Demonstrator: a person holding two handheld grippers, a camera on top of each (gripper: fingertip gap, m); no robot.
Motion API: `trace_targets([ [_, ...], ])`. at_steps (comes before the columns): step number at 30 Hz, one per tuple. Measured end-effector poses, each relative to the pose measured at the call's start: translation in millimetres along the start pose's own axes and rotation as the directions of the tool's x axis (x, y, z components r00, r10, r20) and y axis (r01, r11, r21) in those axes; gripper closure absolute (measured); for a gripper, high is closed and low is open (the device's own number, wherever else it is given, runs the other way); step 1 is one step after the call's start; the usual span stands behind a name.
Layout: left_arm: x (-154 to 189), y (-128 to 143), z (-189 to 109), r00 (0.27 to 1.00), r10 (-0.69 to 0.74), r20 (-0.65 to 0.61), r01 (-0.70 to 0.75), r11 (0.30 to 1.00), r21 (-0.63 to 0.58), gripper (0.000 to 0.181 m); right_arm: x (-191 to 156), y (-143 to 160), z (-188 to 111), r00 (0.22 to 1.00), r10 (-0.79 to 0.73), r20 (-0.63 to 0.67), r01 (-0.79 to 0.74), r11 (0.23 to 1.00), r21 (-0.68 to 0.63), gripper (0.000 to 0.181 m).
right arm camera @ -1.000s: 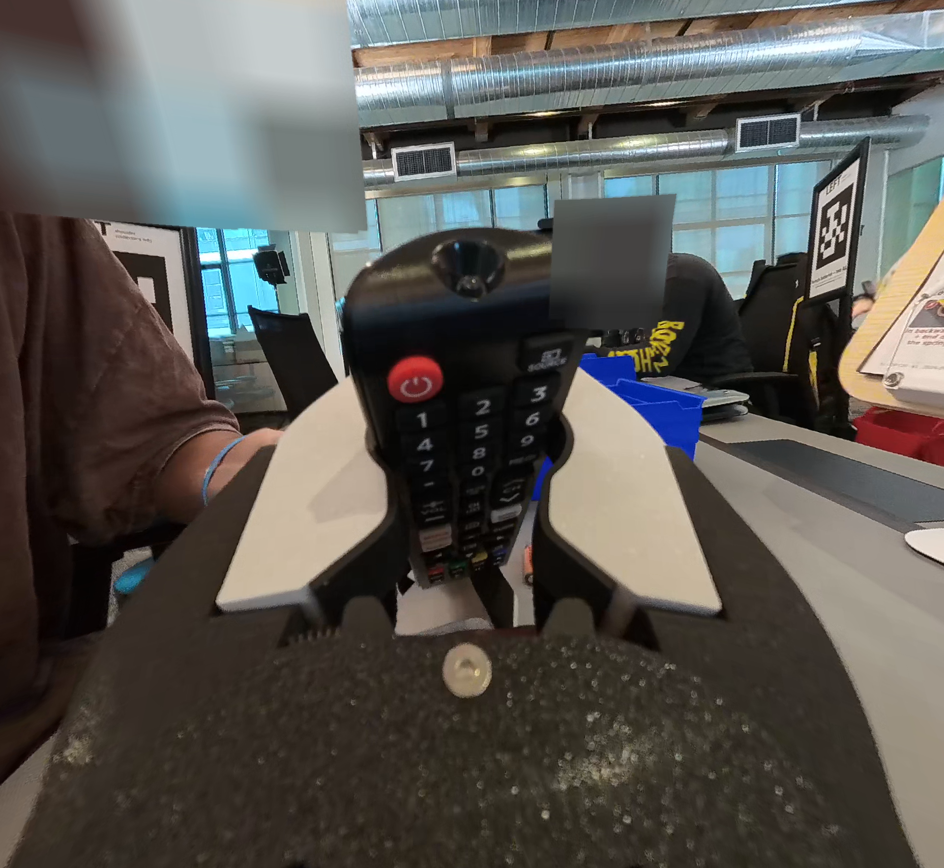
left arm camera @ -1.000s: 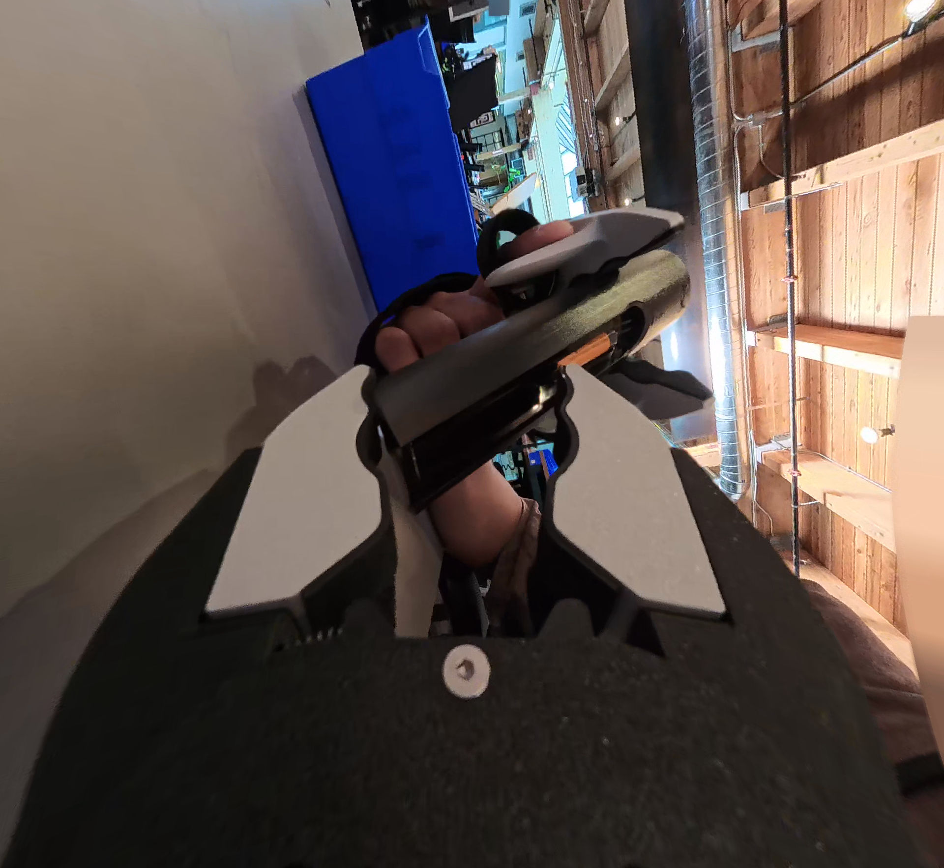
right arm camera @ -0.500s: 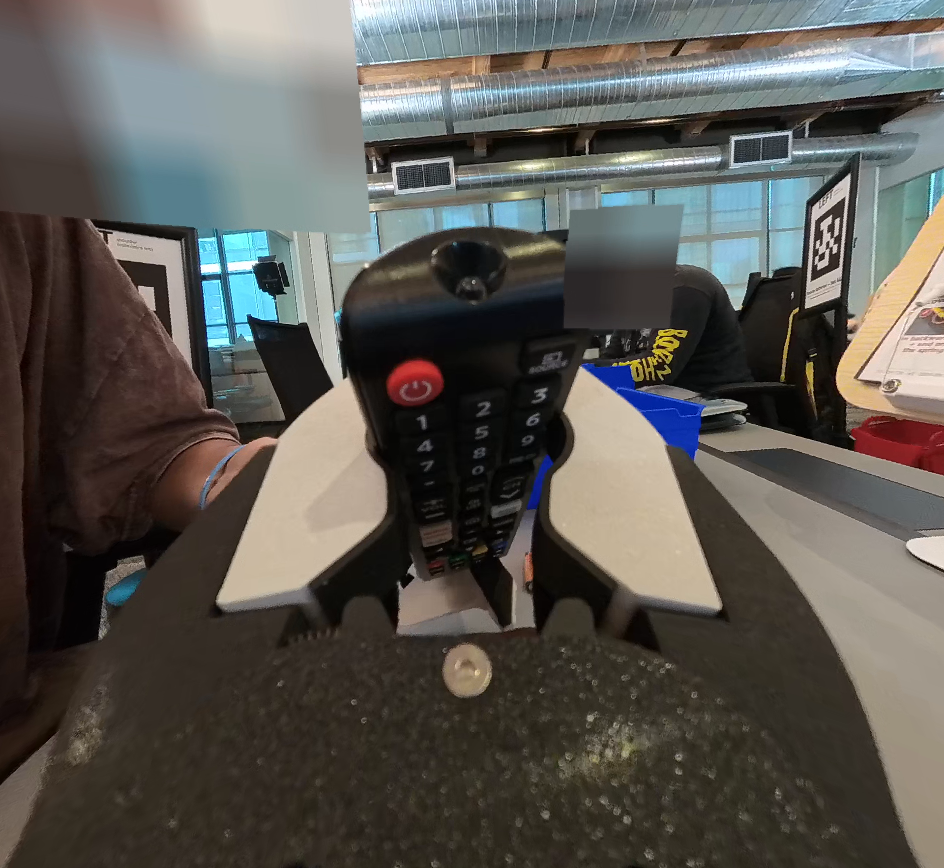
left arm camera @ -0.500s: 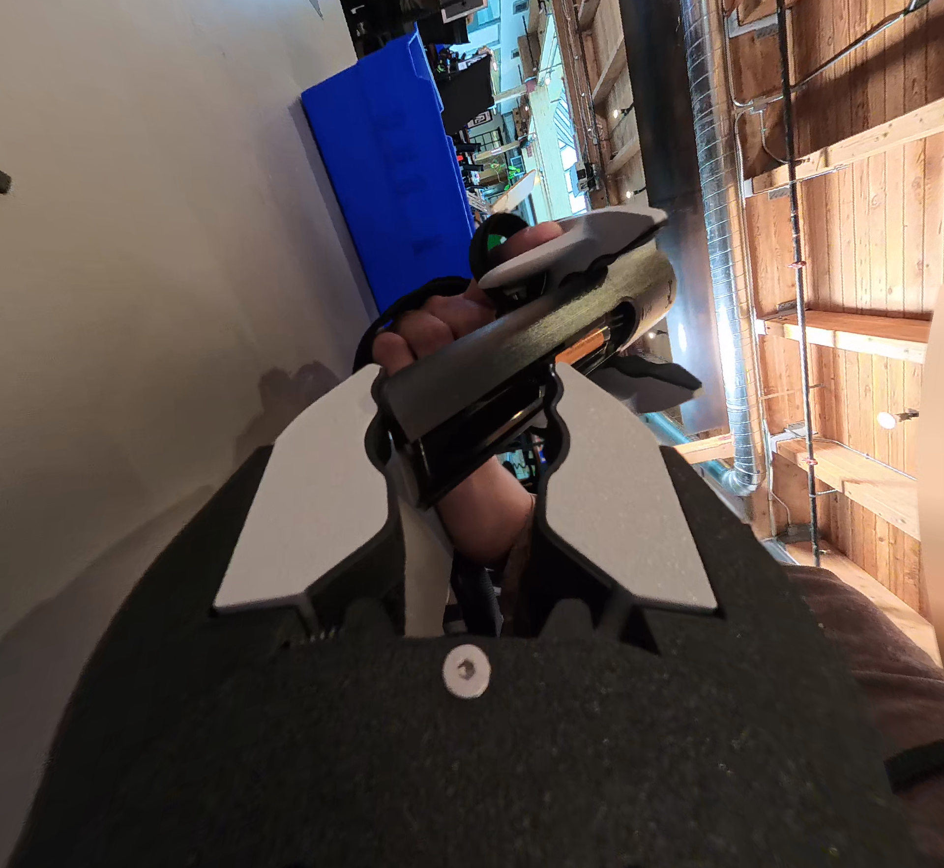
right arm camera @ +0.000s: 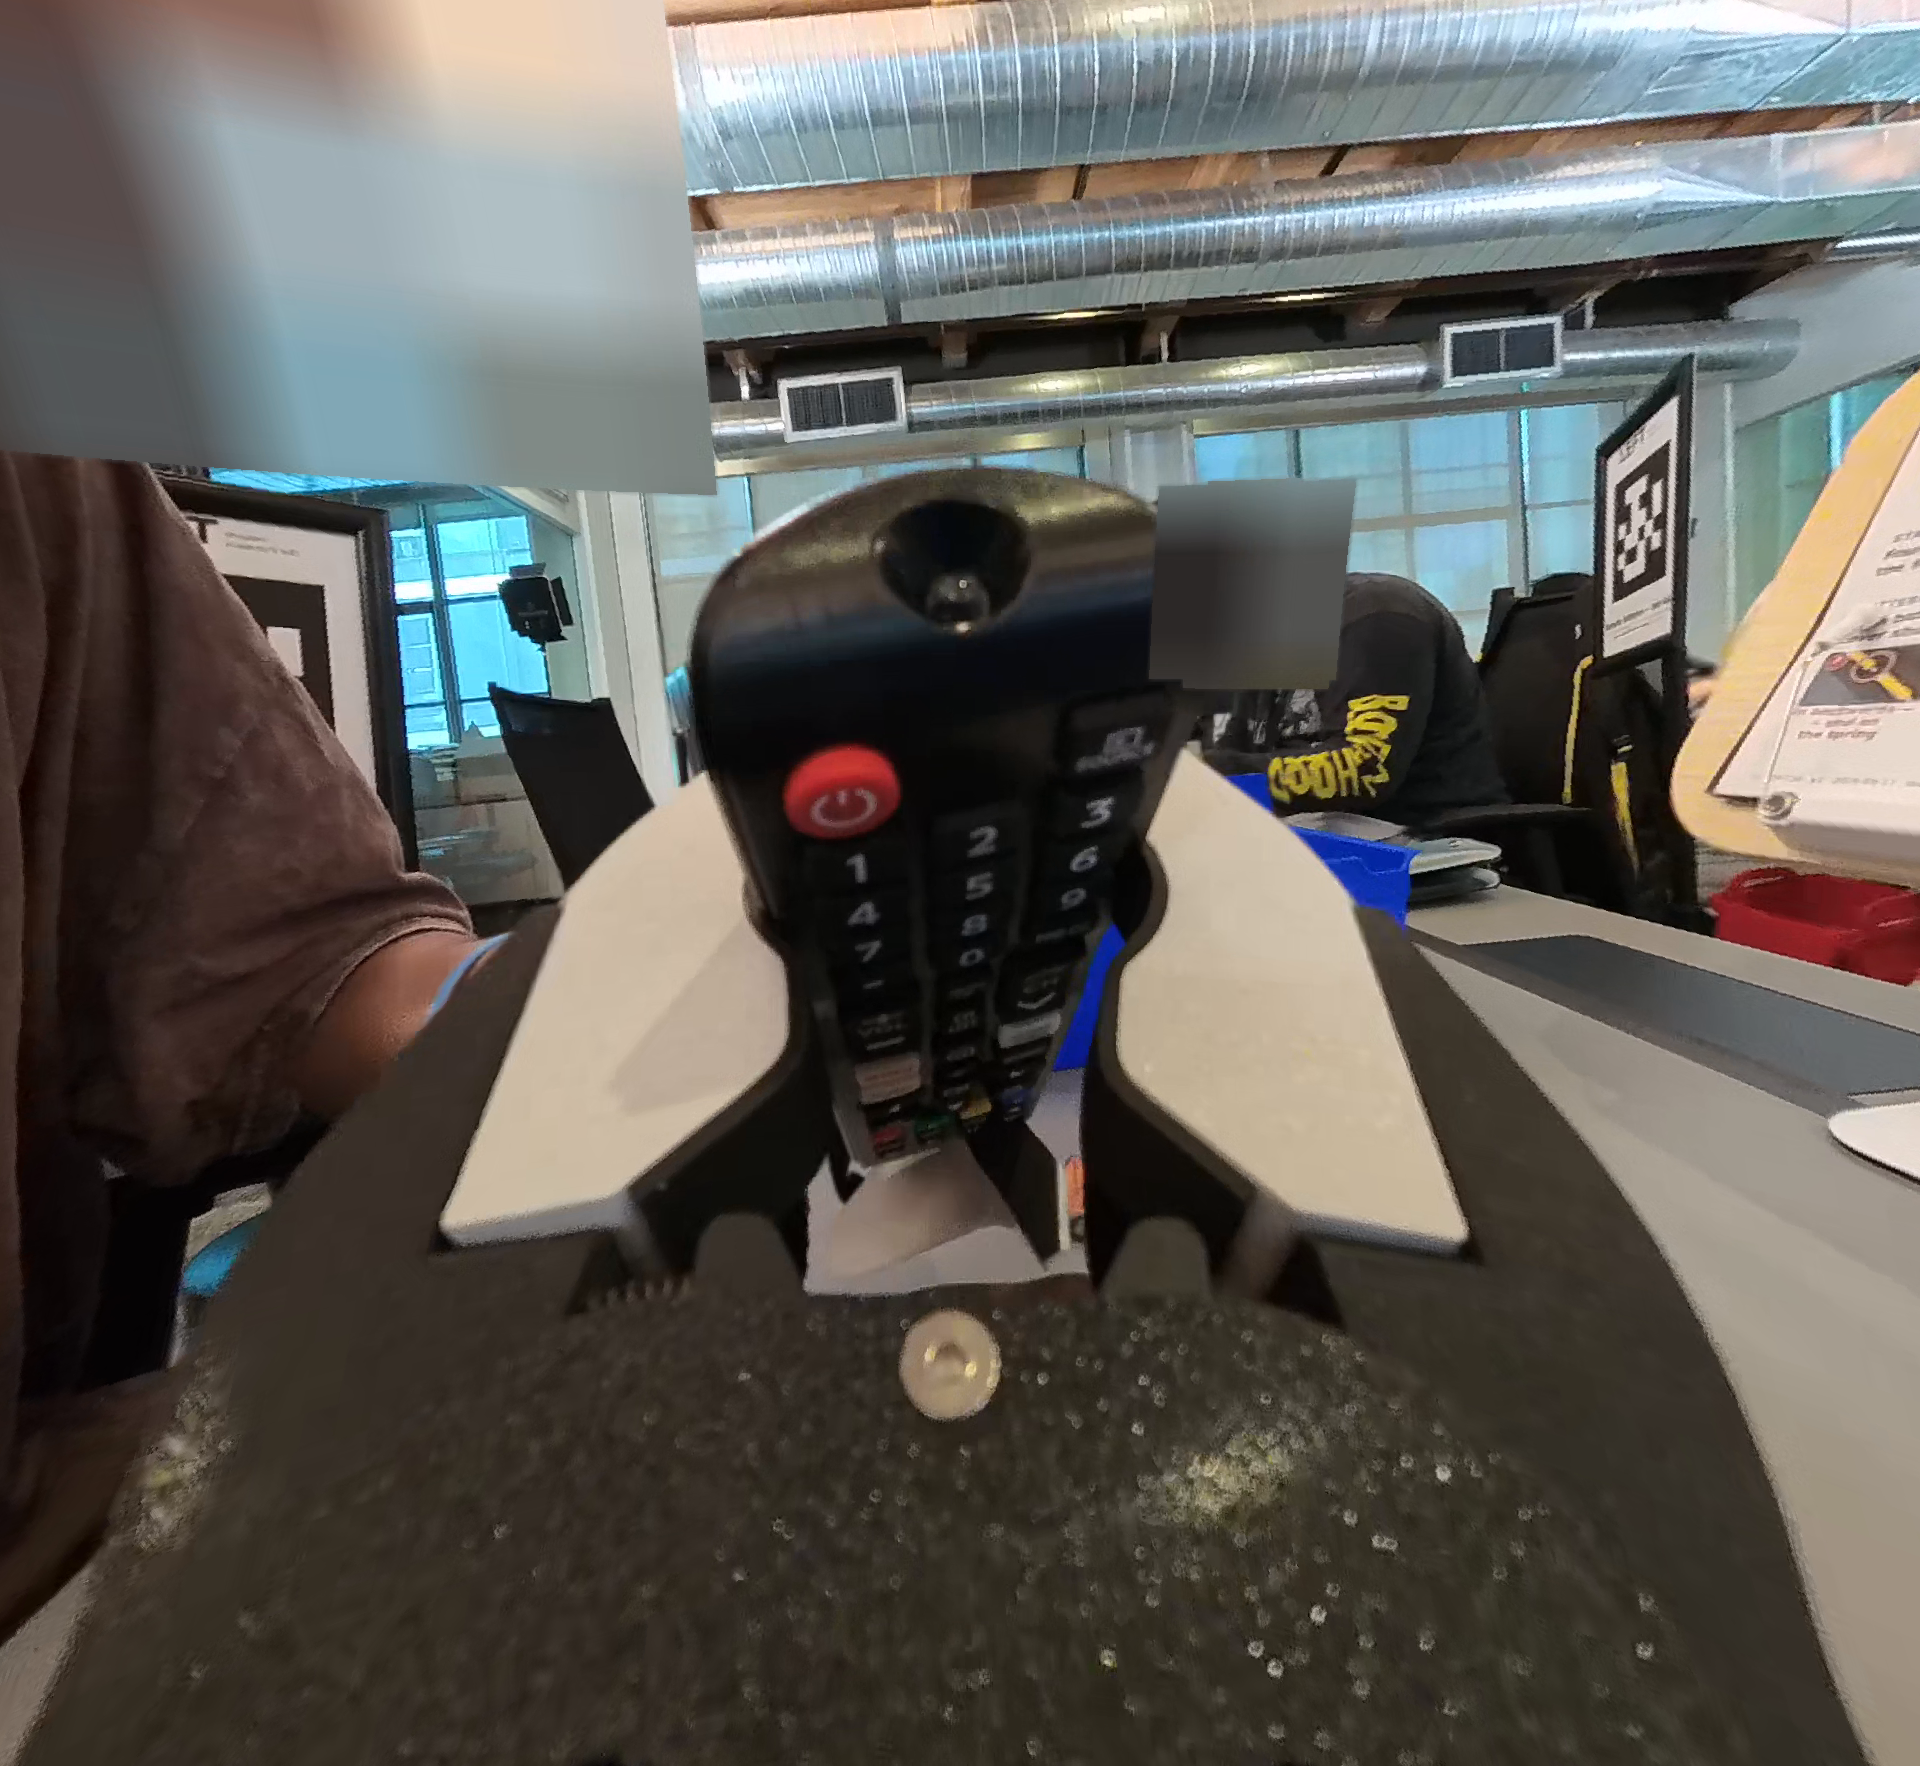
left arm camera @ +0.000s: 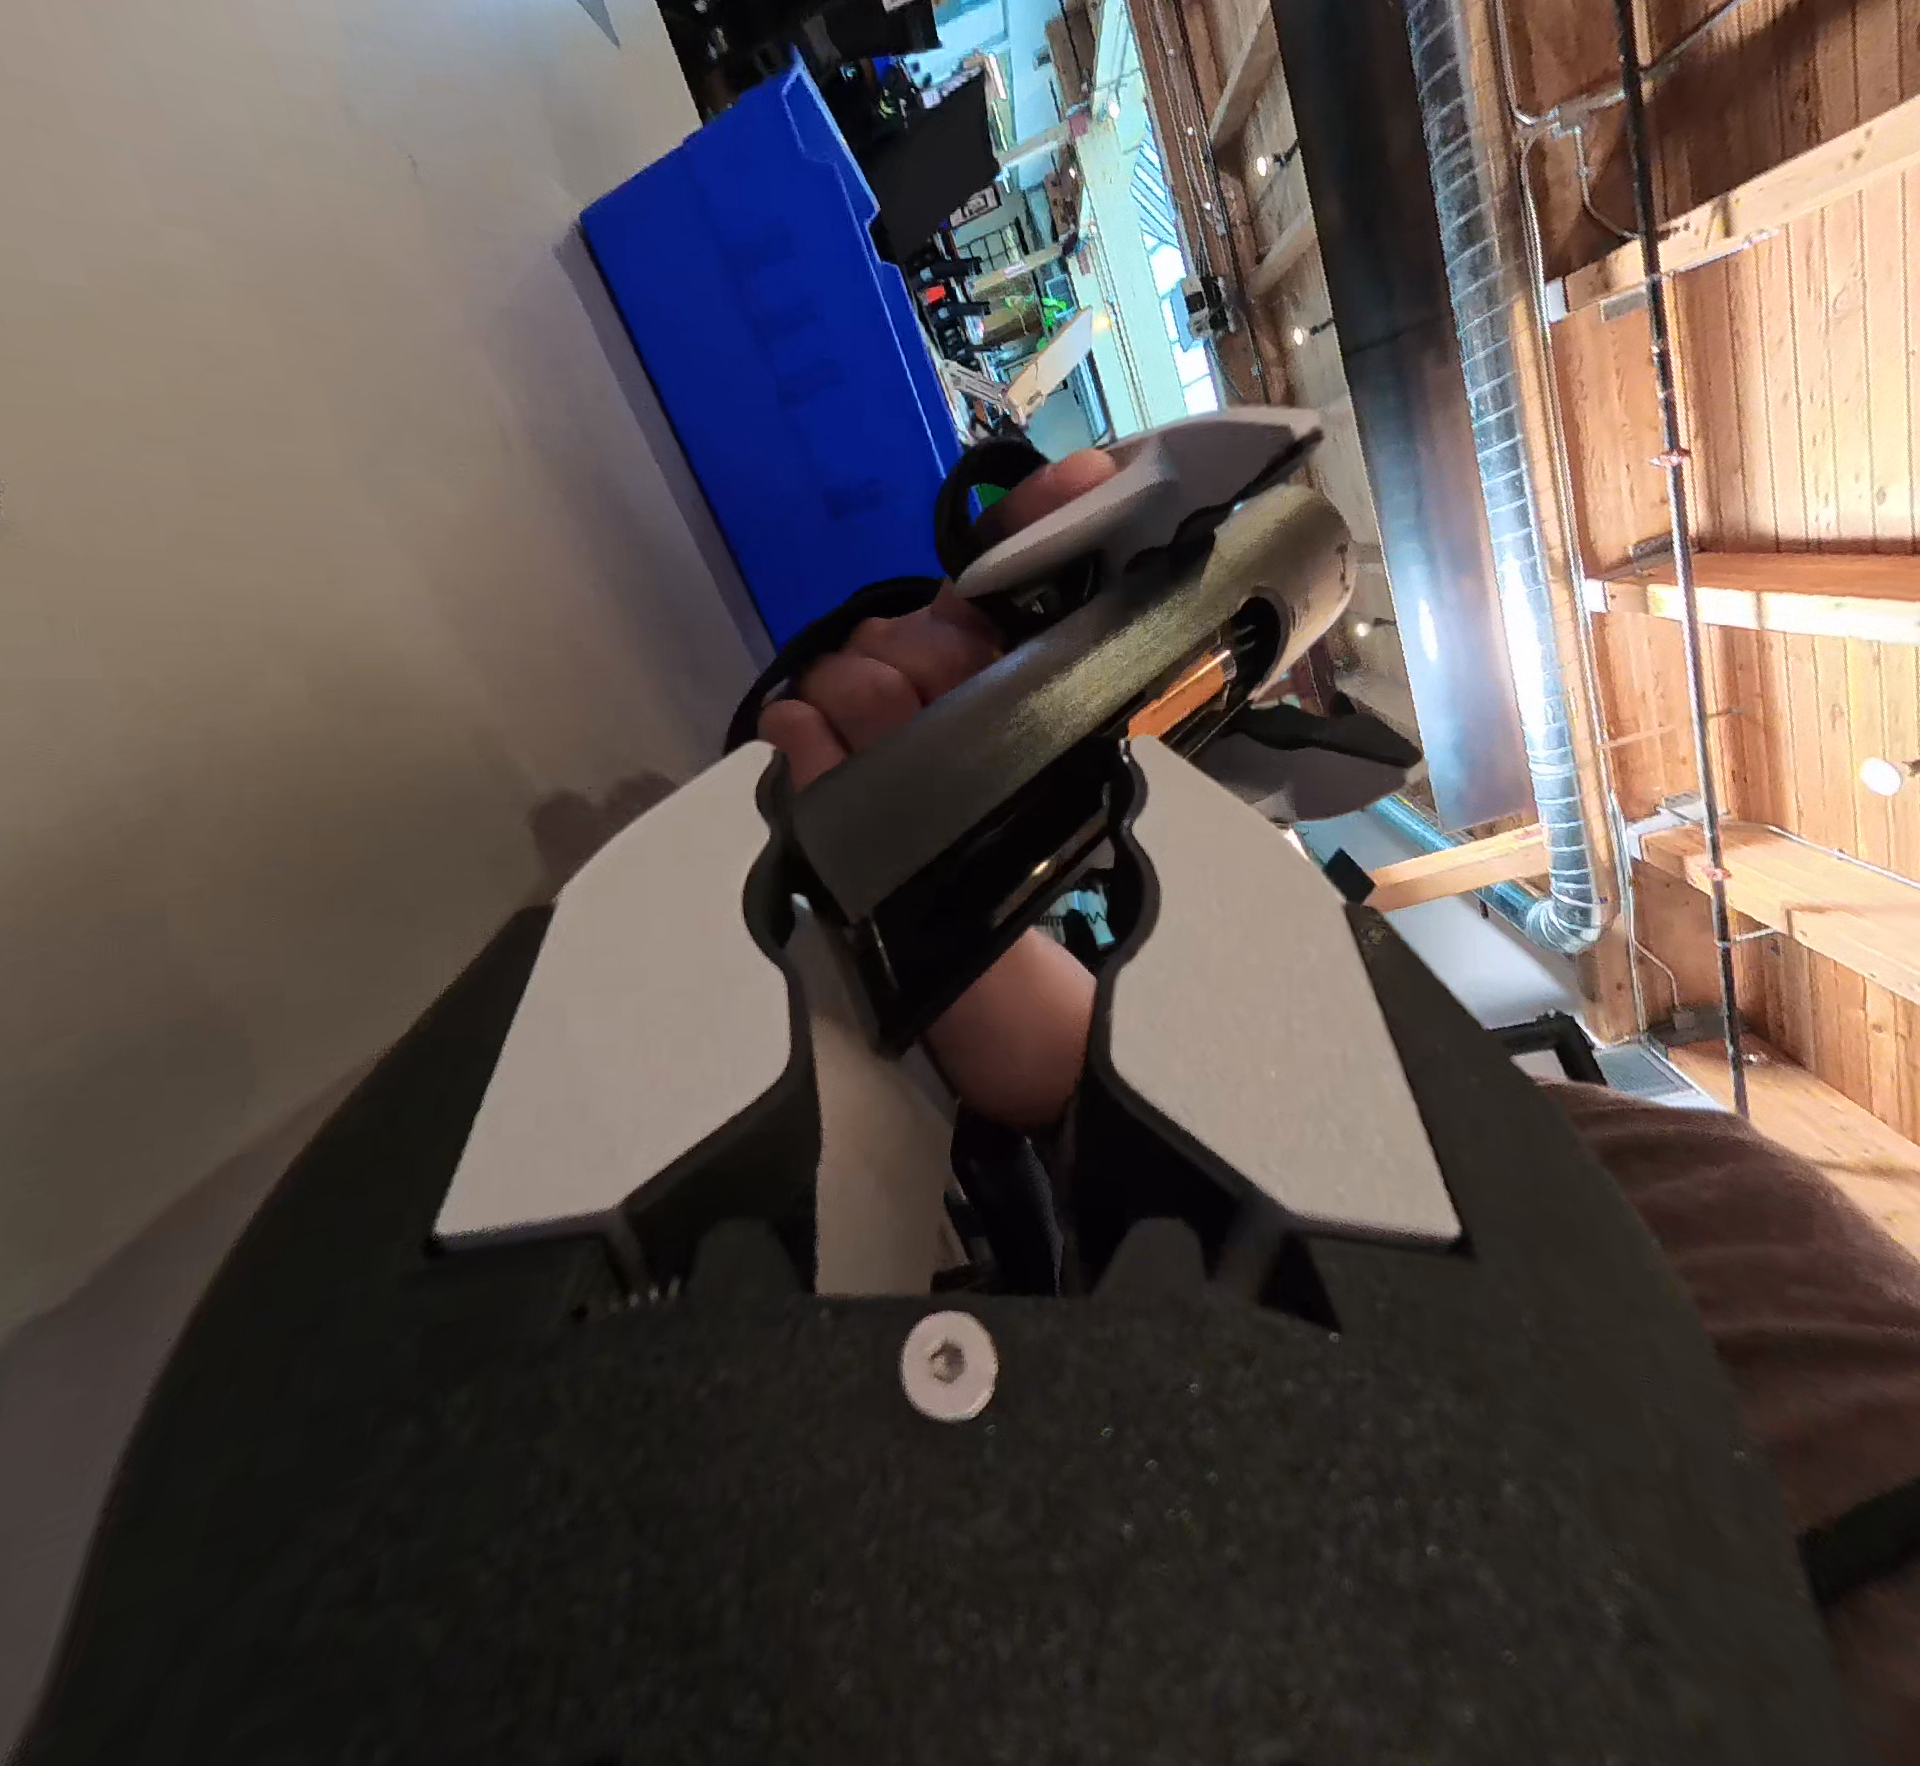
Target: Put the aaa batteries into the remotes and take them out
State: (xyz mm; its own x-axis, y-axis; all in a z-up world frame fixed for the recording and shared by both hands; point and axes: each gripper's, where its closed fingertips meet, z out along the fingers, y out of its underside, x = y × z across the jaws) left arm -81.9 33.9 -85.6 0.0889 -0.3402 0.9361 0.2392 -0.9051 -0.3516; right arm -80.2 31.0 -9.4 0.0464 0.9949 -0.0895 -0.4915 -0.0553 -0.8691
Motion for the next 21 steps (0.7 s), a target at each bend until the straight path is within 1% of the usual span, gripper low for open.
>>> trace_targets([
  [3, 3.5, 1.1, 0.6, 0.999, 0.041, -0.02, -0.042, 0.999, -0.026, 0.121, -4.1, -1.9, 1.8, 1.0, 0.001, 0.022, 0.0, 1.0, -0.009, 0.123],
  [4, 3.0, 2.0, 1.9, 0.999, 0.03, -0.021, -0.03, 0.999, -0.04, 0.117, -5.3, -0.9, 2.2, 1.0, -0.014, 0.025, 0.014, 1.0, -0.022, 0.122],
  [5, 2.9, 2.3, 3.3, 1.0, 0.019, -0.022, -0.02, 0.999, -0.046, 0.109, -5.8, 0.8, 2.8, 0.999, -0.036, 0.022, 0.036, 0.999, -0.04, 0.122],
  [8, 0.7, 2.9, 7.2, 1.0, 0.012, 0.001, -0.012, 0.999, -0.038, 0.105, -7.4, 4.2, 4.6, 0.999, -0.048, 0.02, 0.048, 0.998, -0.049, 0.122],
  [13, 0.3, 2.3, 7.5, 1.0, 0.007, 0.0, -0.007, 1.0, -0.019, 0.109, -4.7, 3.8, 2.9, 1.0, -0.023, 0.013, 0.024, 0.999, -0.035, 0.122],
  [17, 3.8, 2.8, 4.4, 0.999, -0.002, -0.041, 0.002, 1.0, -0.013, 0.119, -3.8, 0.5, 1.9, 1.0, 0.013, 0.022, -0.013, 1.0, -0.013, 0.122],
  [21, 2.8, 2.9, 2.4, 0.999, 0.009, -0.039, -0.009, 1.0, -0.015, 0.12, -4.5, 3.2, 2.4, 1.0, 0.007, 0.02, -0.006, 1.0, -0.016, 0.122],
])
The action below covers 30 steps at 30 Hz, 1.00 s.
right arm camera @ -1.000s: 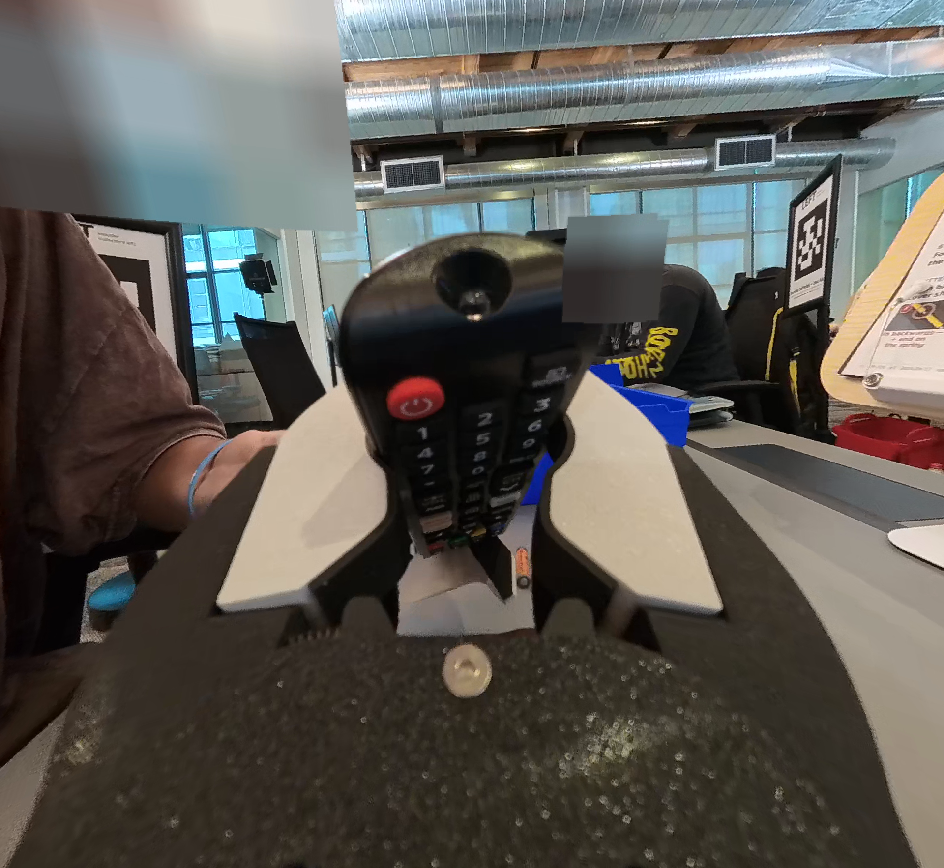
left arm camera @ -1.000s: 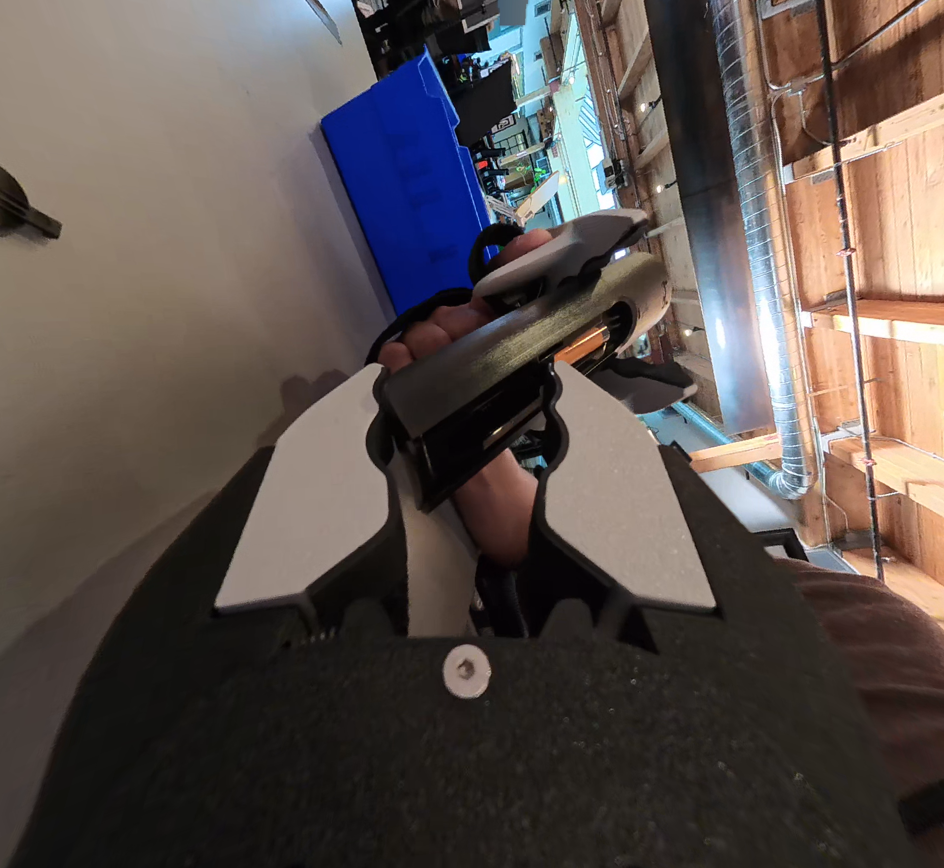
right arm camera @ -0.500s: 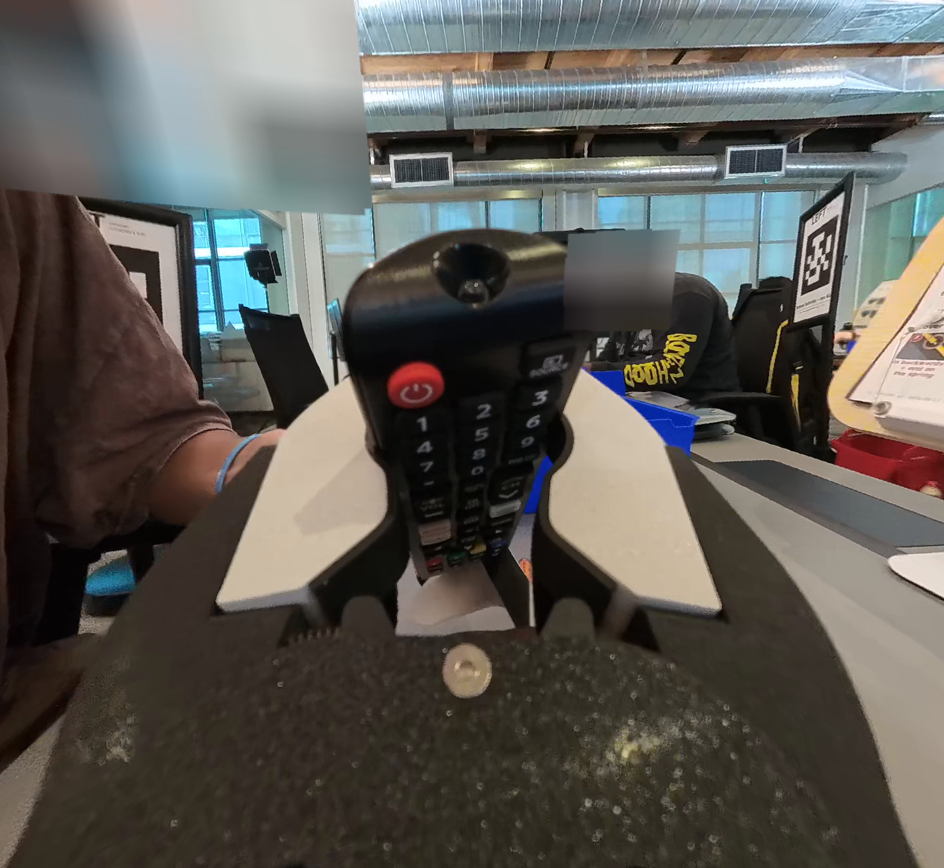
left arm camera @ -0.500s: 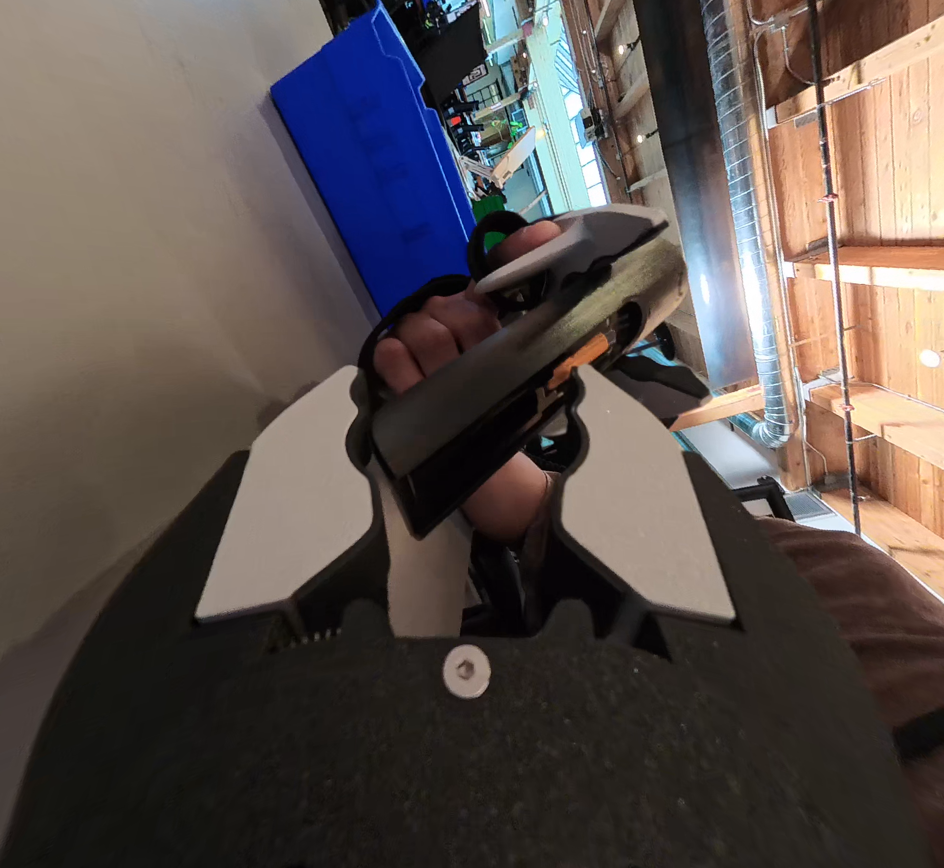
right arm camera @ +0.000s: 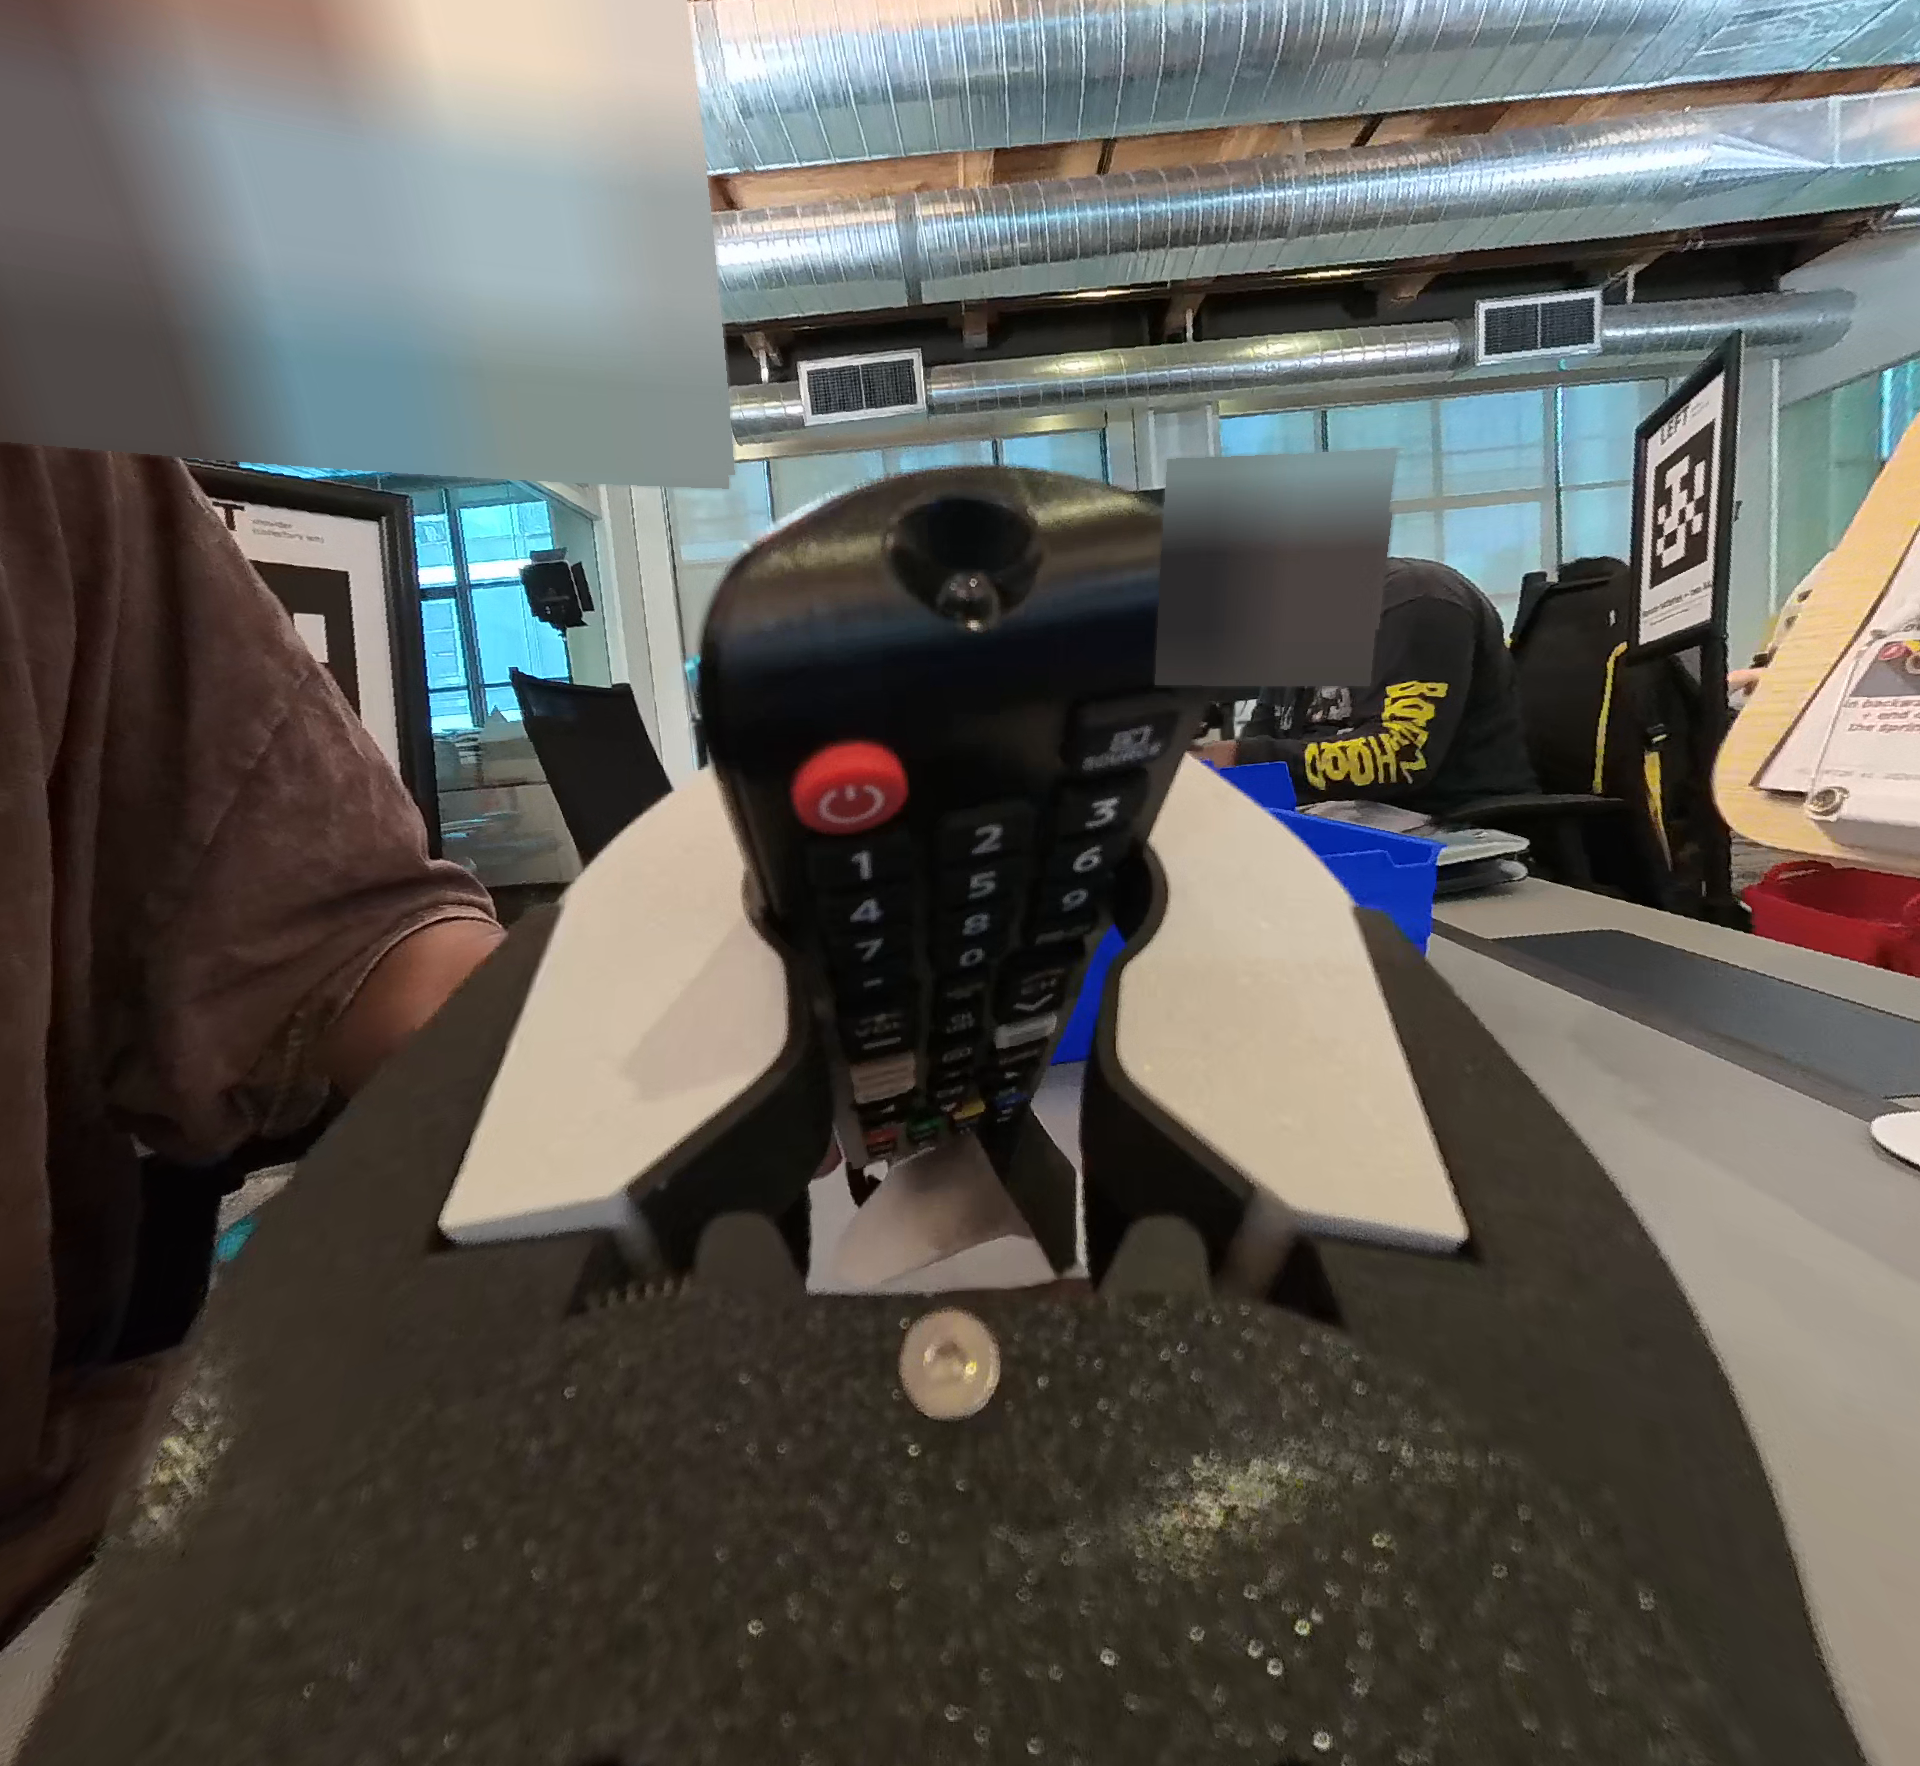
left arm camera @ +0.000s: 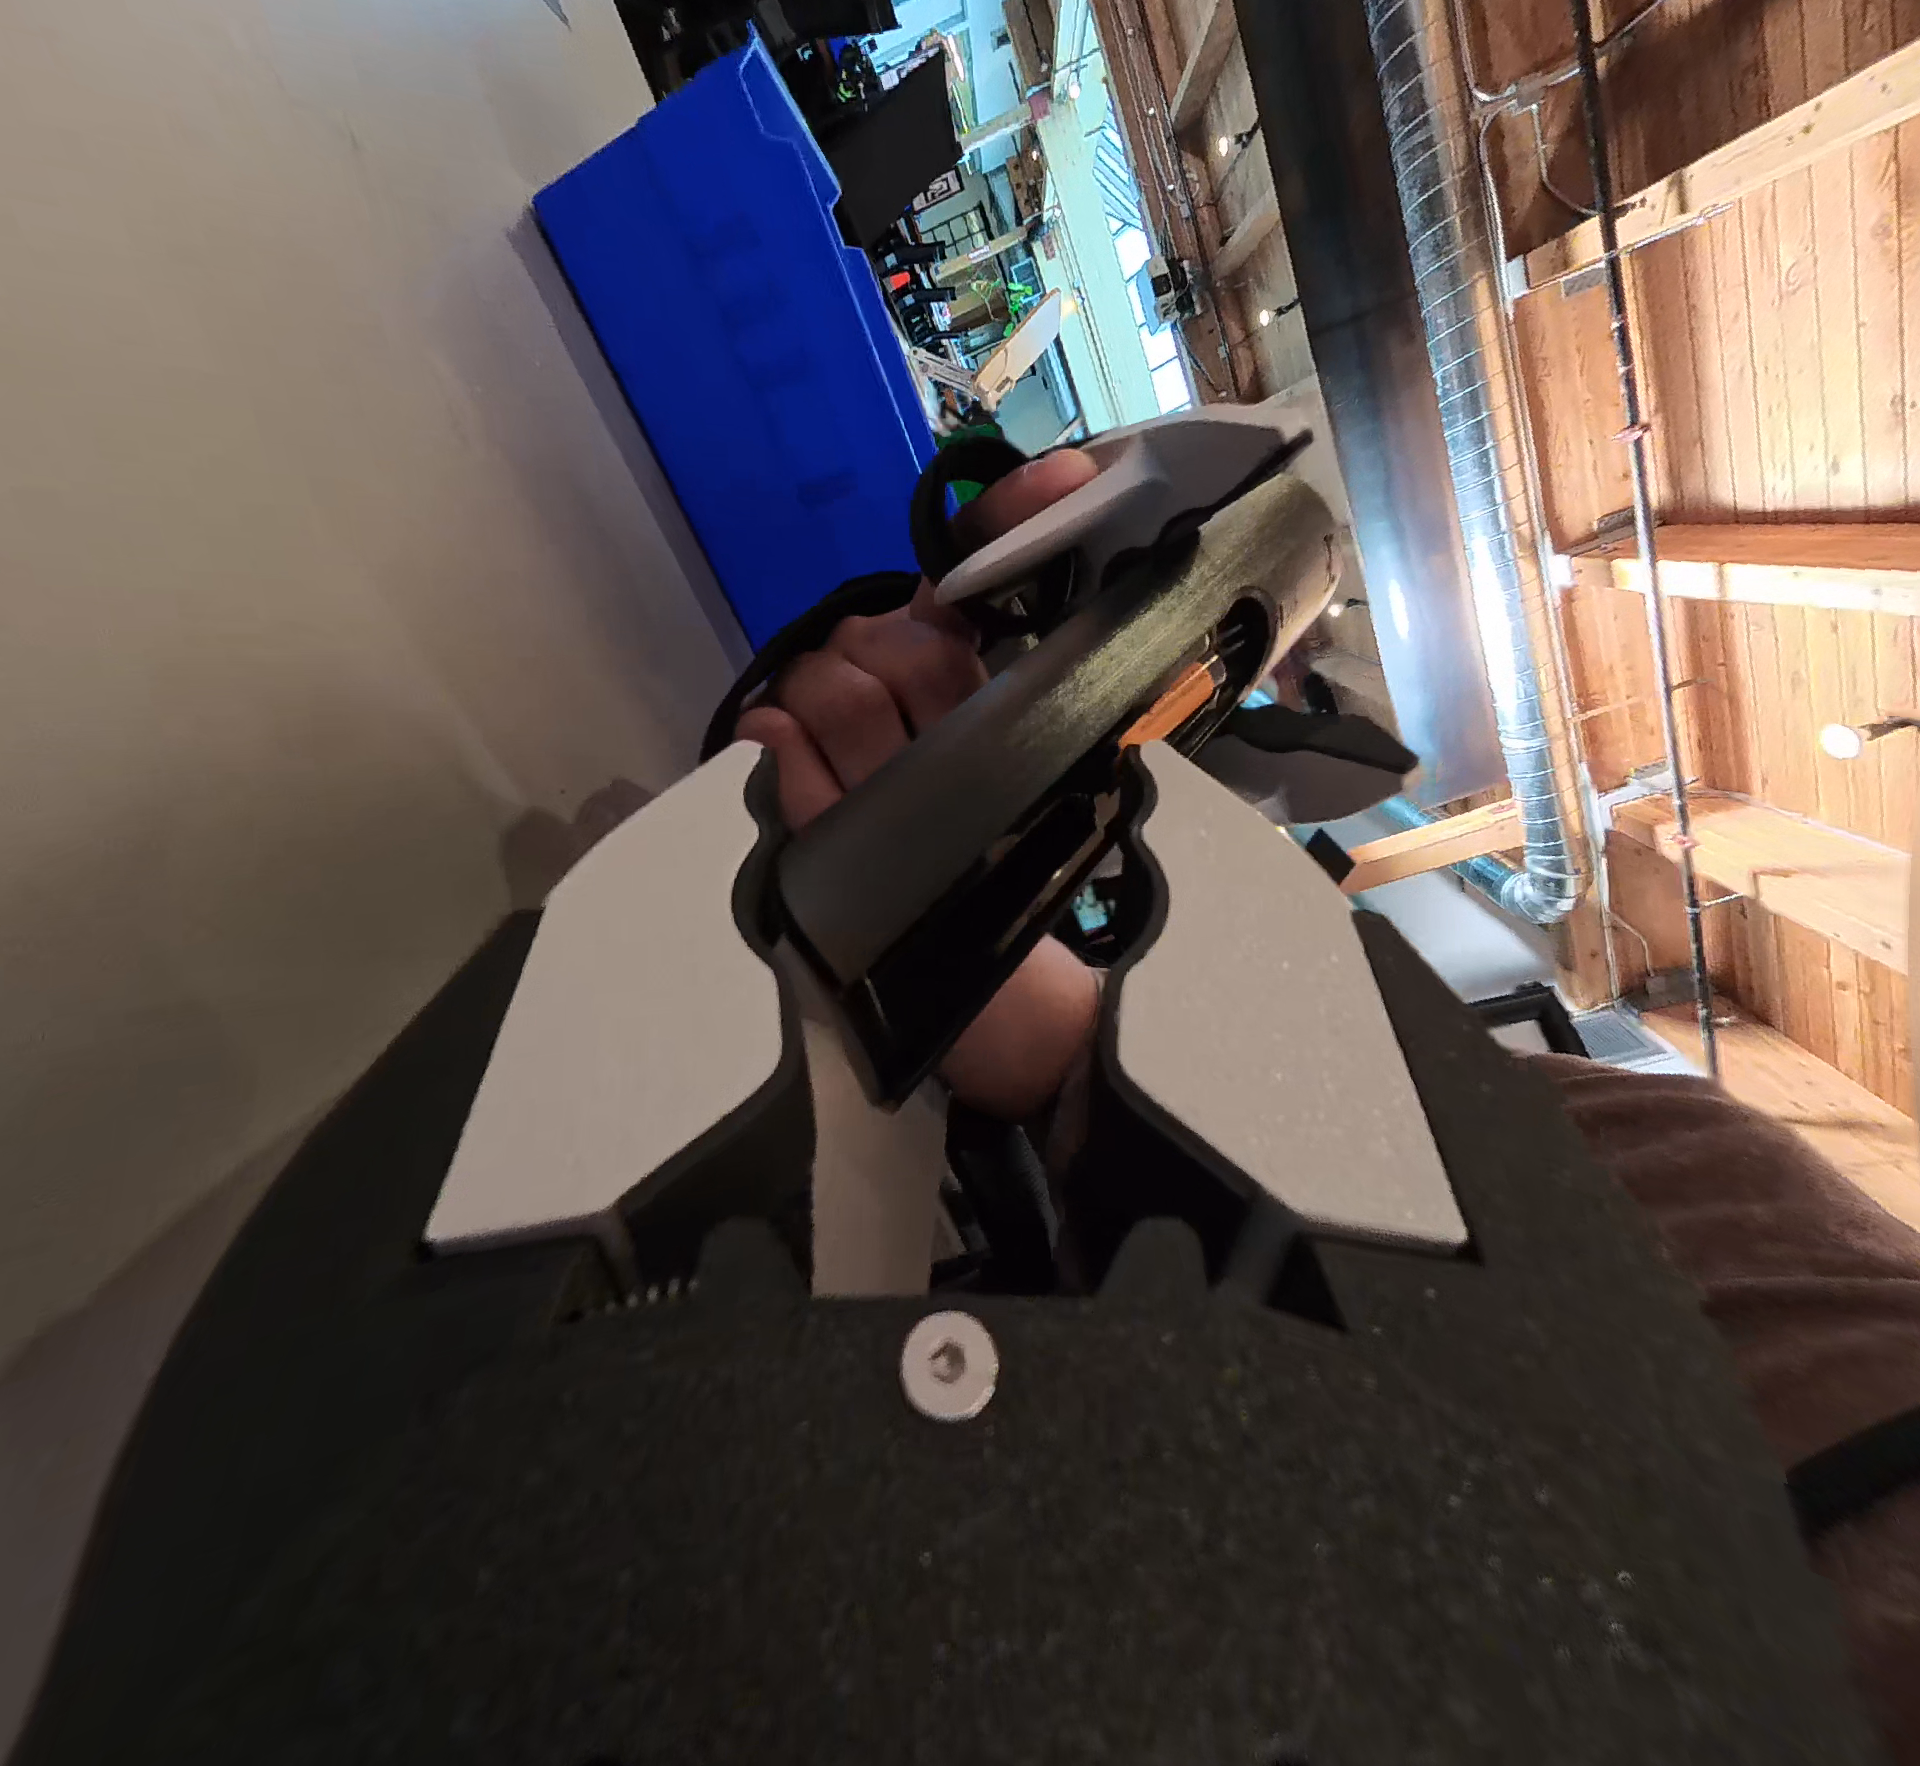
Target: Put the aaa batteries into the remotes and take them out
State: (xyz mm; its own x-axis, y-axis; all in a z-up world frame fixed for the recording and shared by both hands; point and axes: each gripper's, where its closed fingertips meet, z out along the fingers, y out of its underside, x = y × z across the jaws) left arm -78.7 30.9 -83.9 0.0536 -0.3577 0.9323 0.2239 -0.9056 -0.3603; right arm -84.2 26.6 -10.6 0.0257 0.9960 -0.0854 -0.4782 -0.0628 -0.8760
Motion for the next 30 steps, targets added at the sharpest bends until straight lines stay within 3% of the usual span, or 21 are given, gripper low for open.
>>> trace_targets([
  [11, 6, -5, -3, 0.999, 0.055, 0.0, -0.055, 0.998, 0.016, 0.129, 4, -4, -2, 1.0, 0.024, -0.012, -0.024, 0.999, 0.038, 0.122],
  [23, 1, -5, 1, 1.0, -0.008, -0.023, 0.008, 1.0, -0.01, 0.126, 11, -4, -4, 0.996, 0.084, -0.034, -0.082, 0.996, 0.045, 0.122],
  [30, -13, -25, -22, 0.987, 0.152, 0.041, -0.149, 0.986, -0.072, 0.119, 26, -16, -15, 0.992, 0.092, -0.084, -0.085, 0.992, 0.089, 0.123],
])
